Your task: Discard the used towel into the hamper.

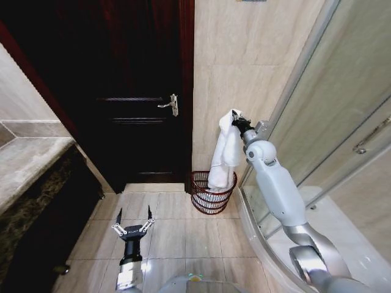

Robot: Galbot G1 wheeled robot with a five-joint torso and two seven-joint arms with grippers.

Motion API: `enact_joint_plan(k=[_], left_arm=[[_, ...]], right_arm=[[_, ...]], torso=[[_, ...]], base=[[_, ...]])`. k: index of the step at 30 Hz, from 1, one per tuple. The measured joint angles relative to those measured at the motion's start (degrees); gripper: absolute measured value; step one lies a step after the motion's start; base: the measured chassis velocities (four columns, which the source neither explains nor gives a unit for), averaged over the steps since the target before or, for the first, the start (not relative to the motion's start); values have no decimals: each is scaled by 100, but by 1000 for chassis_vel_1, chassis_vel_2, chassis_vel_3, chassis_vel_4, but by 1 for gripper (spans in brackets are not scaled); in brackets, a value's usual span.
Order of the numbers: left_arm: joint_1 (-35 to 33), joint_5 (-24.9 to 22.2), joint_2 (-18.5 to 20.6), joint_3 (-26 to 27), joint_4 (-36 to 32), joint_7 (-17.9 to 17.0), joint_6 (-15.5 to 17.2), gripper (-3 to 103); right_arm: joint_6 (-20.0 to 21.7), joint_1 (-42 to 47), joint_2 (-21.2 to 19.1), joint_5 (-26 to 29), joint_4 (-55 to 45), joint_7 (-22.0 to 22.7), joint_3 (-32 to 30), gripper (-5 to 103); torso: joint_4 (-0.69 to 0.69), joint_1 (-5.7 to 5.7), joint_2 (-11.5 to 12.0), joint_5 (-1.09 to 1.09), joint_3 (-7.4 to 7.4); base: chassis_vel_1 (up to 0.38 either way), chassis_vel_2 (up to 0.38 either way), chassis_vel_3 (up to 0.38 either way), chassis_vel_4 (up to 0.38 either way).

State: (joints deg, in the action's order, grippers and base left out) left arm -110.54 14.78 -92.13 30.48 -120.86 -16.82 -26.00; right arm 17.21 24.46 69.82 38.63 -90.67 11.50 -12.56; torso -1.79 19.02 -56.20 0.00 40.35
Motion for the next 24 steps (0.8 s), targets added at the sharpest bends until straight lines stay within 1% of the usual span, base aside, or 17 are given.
enact_joint_plan(k=[12, 13, 16, 24], left_arm=[[-55, 57, 0, -33, -21, 3, -16, 100], [-55, 57, 0, -33, -21, 3, -16, 100], [-89, 62, 0, -38, -28, 3, -40, 100], [-126, 106, 0, -66, -27, 3, -62, 100]], right_arm=[[10, -59, 120, 21, 91, 9, -7, 2], [10, -59, 120, 21, 91, 9, -7, 2], [10, -99, 125, 25, 118, 6, -42, 2], [12, -75, 117, 26, 120, -5, -66, 2]], torso=[[-1, -148, 338, 0, -190], [-1, -148, 338, 0, -190], [-1, -197, 449, 0, -253], [-1, -277, 630, 0, -353]], base=[[0, 0, 0, 0], [0, 0, 0, 0], [0, 0, 0, 0], [0, 0, 0, 0]])
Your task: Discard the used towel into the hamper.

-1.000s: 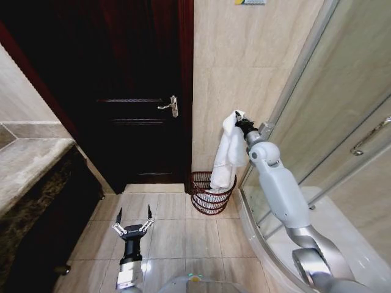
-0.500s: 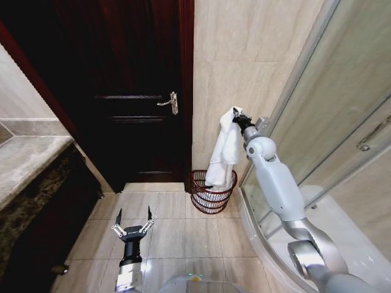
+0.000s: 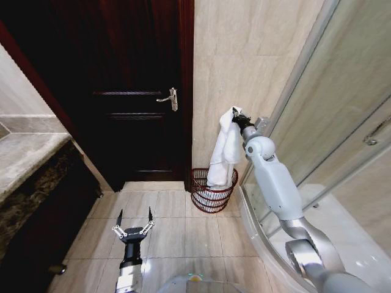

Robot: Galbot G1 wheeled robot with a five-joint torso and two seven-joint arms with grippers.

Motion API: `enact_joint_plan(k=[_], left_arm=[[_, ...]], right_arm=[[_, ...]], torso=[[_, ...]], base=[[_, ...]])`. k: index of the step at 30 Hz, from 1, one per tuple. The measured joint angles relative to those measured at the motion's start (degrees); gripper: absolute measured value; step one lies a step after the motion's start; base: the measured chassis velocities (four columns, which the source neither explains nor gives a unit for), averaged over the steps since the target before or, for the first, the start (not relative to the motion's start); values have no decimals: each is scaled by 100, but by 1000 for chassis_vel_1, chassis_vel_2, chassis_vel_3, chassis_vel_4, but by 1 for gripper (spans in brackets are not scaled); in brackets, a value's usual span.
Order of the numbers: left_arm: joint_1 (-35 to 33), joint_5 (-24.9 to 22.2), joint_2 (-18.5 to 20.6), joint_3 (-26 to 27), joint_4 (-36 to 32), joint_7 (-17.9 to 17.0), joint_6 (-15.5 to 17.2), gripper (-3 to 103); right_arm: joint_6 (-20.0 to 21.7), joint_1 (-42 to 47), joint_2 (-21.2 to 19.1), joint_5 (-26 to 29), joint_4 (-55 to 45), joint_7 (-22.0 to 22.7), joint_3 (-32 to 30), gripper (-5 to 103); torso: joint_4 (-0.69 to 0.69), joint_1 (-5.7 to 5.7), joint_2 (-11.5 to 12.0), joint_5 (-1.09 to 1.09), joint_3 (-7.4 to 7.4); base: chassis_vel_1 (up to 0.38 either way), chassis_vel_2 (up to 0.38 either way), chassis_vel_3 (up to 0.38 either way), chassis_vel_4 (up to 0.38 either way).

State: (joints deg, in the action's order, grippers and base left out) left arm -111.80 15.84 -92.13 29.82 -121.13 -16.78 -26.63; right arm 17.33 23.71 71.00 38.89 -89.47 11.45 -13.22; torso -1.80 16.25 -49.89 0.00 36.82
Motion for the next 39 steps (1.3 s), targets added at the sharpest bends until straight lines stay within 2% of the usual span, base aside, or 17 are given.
enact_joint_plan(k=[31, 39], left_arm=[[-43, 242, 0, -127, 44, 17, -42, 100], [-8, 315, 0, -183, 15, 116, -14, 100]], right_arm=[[19, -206, -27, 11, 264, -158, 166, 2], [20, -266, -76, 12, 340, -231, 151, 2]], torso=[[1, -339, 787, 0, -448], [1, -422, 986, 0, -563]], base=[[0, 0, 0, 0], [0, 0, 0, 0]])
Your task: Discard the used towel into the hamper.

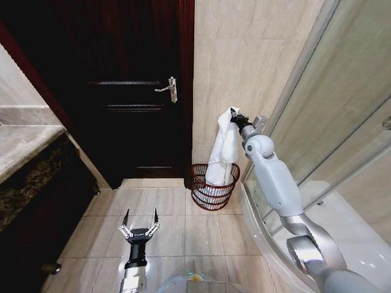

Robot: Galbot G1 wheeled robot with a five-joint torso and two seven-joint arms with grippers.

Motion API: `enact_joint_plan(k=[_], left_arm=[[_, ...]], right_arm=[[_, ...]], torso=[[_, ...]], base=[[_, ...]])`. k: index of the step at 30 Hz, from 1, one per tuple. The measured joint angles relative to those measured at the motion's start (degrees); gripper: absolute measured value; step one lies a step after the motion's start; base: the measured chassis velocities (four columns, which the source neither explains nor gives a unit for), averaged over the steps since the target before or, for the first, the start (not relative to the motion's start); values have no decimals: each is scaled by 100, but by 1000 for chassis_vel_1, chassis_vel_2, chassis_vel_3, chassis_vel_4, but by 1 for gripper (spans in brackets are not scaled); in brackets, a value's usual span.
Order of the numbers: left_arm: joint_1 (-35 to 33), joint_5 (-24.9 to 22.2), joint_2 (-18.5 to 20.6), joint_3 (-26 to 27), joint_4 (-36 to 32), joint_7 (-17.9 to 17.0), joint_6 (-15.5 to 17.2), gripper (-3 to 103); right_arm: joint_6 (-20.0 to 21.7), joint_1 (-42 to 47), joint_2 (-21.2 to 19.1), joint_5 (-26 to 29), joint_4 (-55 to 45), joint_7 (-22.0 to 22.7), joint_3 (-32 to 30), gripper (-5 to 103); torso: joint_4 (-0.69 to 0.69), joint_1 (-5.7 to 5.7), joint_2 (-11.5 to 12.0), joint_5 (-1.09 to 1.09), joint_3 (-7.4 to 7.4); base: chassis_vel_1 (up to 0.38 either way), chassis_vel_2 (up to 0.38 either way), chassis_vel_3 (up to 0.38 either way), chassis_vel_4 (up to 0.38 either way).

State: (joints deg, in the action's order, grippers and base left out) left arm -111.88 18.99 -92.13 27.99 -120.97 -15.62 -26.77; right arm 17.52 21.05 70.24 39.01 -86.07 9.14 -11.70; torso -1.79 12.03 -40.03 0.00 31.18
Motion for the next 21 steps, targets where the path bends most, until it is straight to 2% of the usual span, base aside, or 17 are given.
enact_joint_plan(k=[21], left_arm=[[-22, 64, 0, -56, 118, -13, -79, 100]], right_arm=[[-5, 54, 2, -5, -16, -36, 18, 2]], torso=[[0, -217, 522, 0, -305]], base=[[0, 0, 0, 0]])
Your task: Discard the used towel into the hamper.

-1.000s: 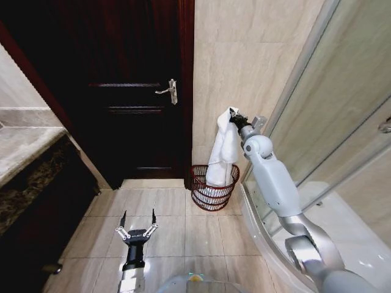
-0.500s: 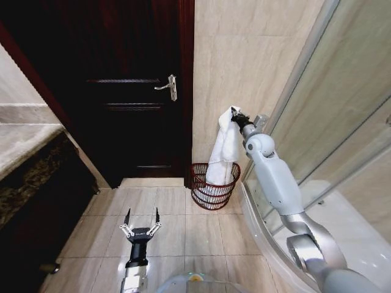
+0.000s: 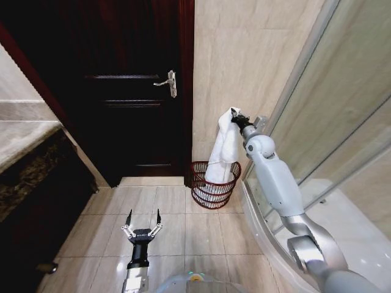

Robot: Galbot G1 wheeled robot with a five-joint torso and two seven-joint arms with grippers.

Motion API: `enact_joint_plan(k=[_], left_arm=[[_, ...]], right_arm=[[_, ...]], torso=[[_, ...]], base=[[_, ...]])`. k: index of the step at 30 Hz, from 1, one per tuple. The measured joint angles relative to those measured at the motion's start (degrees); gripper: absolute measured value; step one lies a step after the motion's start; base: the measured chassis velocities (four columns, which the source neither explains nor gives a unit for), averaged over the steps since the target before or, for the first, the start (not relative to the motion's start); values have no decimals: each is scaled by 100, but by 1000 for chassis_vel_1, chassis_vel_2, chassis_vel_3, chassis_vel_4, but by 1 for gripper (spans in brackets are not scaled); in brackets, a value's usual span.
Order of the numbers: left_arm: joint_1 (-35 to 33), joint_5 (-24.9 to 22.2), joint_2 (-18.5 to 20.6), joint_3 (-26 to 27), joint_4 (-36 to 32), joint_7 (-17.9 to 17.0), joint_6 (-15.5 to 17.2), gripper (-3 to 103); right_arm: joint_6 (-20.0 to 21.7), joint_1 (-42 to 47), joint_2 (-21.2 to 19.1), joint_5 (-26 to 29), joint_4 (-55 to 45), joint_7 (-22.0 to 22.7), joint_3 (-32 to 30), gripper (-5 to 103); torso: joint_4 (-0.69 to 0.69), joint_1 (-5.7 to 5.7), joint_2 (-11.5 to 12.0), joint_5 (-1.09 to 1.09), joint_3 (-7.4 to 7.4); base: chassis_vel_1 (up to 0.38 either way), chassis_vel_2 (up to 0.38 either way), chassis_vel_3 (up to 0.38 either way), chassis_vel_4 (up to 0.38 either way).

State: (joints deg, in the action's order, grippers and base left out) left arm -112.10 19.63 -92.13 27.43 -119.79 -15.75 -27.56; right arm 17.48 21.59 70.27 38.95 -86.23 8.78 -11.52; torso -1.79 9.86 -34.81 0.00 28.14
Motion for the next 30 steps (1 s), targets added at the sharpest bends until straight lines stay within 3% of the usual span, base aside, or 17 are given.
enact_joint_plan(k=[30], left_arm=[[0, 2, 0, 13, -30, 4, 9, 100]], right_arm=[[-38, -60, 4, -66, 206, -69, -9, 2]], torso=[[0, -294, 743, 0, -449]], base=[[0, 0, 0, 0]])
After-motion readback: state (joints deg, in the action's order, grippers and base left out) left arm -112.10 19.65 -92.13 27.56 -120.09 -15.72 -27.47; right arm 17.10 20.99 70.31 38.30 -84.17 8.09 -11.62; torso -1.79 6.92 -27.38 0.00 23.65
